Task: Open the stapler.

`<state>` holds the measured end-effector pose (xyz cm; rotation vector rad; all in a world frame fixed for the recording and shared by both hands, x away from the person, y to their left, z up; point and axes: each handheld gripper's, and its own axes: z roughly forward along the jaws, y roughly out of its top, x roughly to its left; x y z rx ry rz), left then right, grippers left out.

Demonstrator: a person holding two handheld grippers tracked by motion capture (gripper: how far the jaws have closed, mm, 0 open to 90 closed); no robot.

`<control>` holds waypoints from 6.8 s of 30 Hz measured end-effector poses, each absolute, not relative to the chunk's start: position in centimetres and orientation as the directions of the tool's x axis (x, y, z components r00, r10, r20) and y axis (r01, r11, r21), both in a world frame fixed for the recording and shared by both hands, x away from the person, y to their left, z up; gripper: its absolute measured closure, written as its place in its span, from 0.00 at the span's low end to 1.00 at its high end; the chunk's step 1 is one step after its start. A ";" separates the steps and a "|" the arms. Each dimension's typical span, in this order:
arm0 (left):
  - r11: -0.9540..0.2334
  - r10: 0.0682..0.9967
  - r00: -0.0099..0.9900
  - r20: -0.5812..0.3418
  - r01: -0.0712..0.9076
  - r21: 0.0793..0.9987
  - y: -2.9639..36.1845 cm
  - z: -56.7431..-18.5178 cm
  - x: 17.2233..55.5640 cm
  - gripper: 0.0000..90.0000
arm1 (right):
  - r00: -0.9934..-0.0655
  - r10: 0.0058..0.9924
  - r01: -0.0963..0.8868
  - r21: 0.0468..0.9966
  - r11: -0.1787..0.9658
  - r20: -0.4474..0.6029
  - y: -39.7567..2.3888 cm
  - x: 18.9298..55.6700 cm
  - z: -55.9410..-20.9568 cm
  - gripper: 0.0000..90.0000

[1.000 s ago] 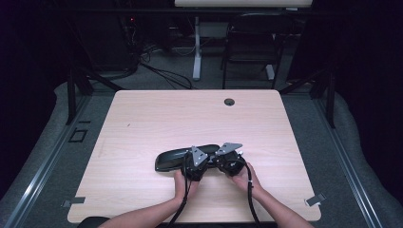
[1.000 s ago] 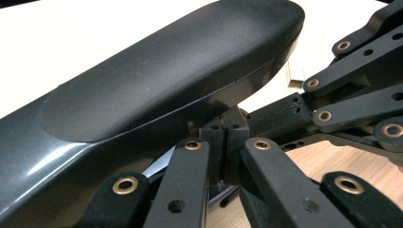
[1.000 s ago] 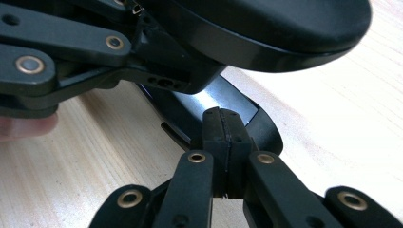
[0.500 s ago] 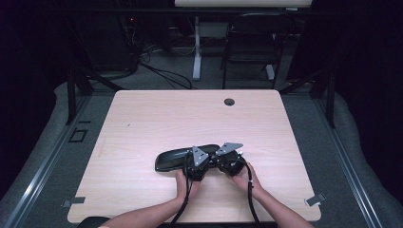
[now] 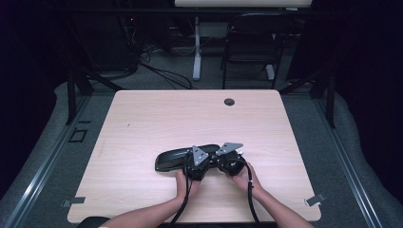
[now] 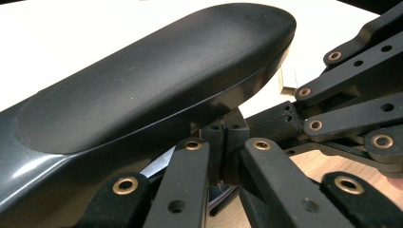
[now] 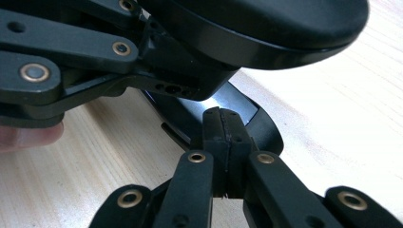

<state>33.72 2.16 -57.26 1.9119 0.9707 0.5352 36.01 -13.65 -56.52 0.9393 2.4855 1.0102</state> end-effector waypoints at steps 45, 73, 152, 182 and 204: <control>-0.284 0.788 0.615 -0.025 0.399 0.872 2.2 -57.1 33.8 1.00 | -0.737 0.676 0.460 0.715 0.526 -0.023 -13.7 36.1 -56.6 1.00; -0.269 0.792 0.609 -0.045 0.414 0.869 2.0 -57.2 34.3 1.00 | -0.727 0.684 0.417 0.751 0.512 -0.063 -13.5 36.2 -57.1 1.00; -0.166 0.800 0.600 0.006 0.211 0.963 4.2 -50.9 34.6 1.00 | -0.733 0.679 0.436 0.743 0.507 -0.033 -13.6 36.6 -57.0 1.00; -0.163 0.809 0.588 -0.009 0.240 0.957 9.0 -47.8 35.2 1.00 | -0.738 0.675 0.440 0.737 0.513 -0.029 -13.5 36.7 -56.9 1.00; -0.156 0.832 0.555 0.008 0.221 0.963 11.3 -46.7 35.4 1.00 | -0.737 0.674 0.440 0.727 0.526 -0.042 -13.4 36.7 -56.8 1.00</control>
